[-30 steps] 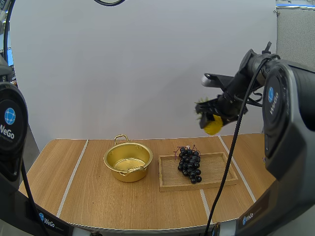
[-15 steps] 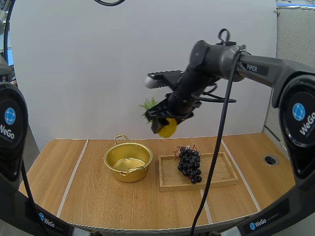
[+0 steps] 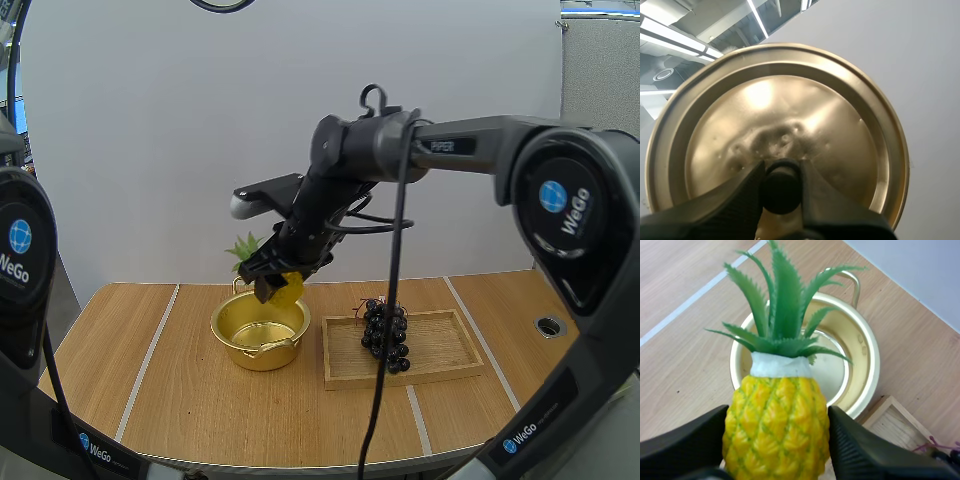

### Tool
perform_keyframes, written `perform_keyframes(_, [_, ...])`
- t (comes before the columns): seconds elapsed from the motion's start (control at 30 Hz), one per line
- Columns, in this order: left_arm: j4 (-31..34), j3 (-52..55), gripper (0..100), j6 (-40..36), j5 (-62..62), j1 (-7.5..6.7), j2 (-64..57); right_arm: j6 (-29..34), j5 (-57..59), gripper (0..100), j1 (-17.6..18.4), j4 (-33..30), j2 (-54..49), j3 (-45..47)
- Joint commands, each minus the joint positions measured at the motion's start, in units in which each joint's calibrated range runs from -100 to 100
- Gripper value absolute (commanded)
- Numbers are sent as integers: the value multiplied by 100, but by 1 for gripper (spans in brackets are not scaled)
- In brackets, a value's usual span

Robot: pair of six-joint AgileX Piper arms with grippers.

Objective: Open the pot, put the pineapple inside, and close it

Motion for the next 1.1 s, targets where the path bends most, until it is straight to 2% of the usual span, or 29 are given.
perform_keyframes(0.0, [72, -37, 0, -8, -197, -19, -24, 16, -356, 0, 12, -8, 177, -40])
perform_keyframes(0.3, [72, -37, 0, -8, -197, -19, -24, 8, -1001, 0, 12, -338, 1092, -124])
perform_keyframes(0.67, [72, -37, 0, -8, -197, -19, -24, 8, -665, 0, 21, -239, 1843, -886])
perform_keyframes(1.07, [72, -37, 0, -8, -197, -19, -24, 8, -252, 0, 21, -167, 2151, -891])
